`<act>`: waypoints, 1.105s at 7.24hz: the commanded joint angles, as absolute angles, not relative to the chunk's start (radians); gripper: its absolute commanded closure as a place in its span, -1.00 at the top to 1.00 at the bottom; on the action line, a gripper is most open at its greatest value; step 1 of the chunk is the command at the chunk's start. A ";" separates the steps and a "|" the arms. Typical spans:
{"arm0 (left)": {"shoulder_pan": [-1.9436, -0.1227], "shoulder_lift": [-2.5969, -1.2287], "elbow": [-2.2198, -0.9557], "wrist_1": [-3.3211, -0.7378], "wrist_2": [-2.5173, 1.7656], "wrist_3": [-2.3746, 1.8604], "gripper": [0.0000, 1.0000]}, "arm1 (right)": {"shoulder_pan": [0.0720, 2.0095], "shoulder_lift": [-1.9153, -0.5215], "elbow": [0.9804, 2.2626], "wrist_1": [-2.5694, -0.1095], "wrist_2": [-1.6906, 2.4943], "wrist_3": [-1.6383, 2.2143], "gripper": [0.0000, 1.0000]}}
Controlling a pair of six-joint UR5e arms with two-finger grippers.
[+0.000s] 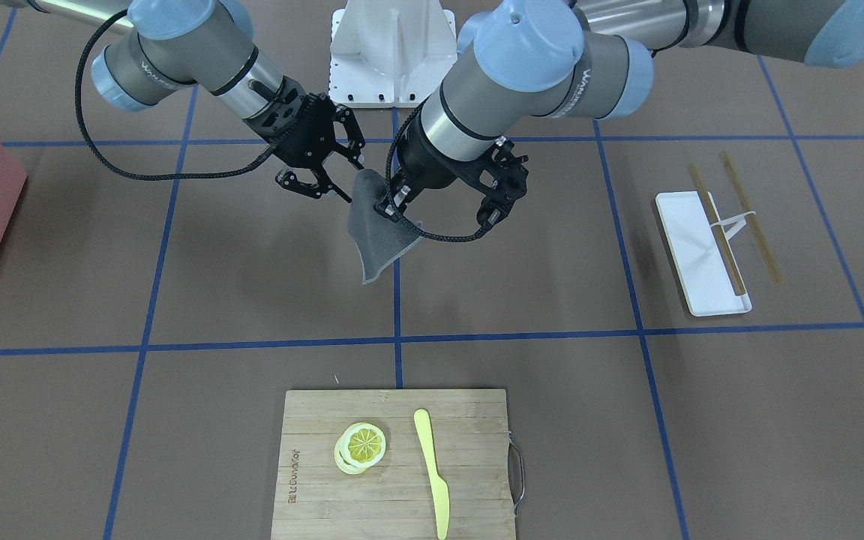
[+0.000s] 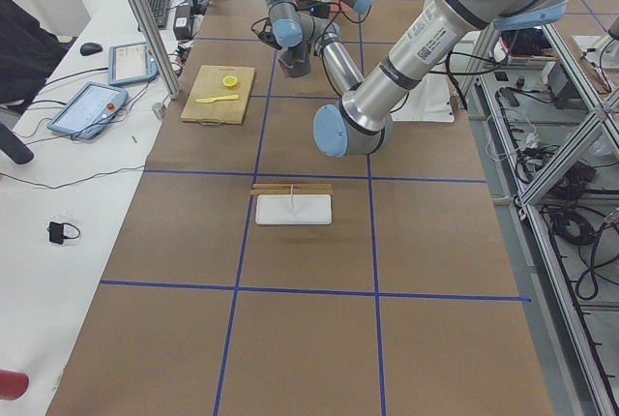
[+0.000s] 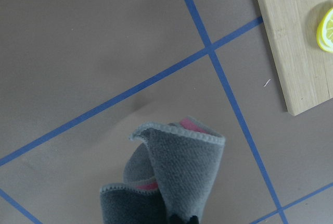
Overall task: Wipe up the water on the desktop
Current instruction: 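Open the left gripper to release the cloth to the right gripper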
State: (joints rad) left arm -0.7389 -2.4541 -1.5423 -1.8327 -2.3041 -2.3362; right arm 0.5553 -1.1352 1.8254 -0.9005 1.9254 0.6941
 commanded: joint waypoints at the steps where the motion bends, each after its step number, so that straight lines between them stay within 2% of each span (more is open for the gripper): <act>1: -0.733 -2.454 -1.542 -1.833 -2.304 -2.336 -1.00 | 0.555 -1.132 1.825 -0.900 1.925 0.695 -0.15; 3: -0.732 -2.453 -1.540 -1.832 -2.304 -2.336 -1.00 | 0.557 -1.134 1.830 -0.900 1.922 0.695 0.02; 4: -0.732 -2.454 -1.542 -1.832 -2.304 -2.338 -1.00 | 0.557 -1.134 1.830 -0.900 1.918 0.695 0.27; 7: -0.726 -2.462 -1.546 -1.833 -2.306 -2.356 -1.00 | 0.557 -1.134 1.830 -0.900 1.908 0.695 0.30; 8: -0.724 -2.461 -1.545 -1.833 -2.306 -2.356 -1.00 | 0.557 -1.132 1.829 -0.900 1.907 0.695 0.08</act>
State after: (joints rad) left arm -0.7258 -2.4606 -1.5449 -1.8325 -2.3054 -2.3536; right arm 0.5568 -1.1333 1.8298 -0.9004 1.9089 0.6949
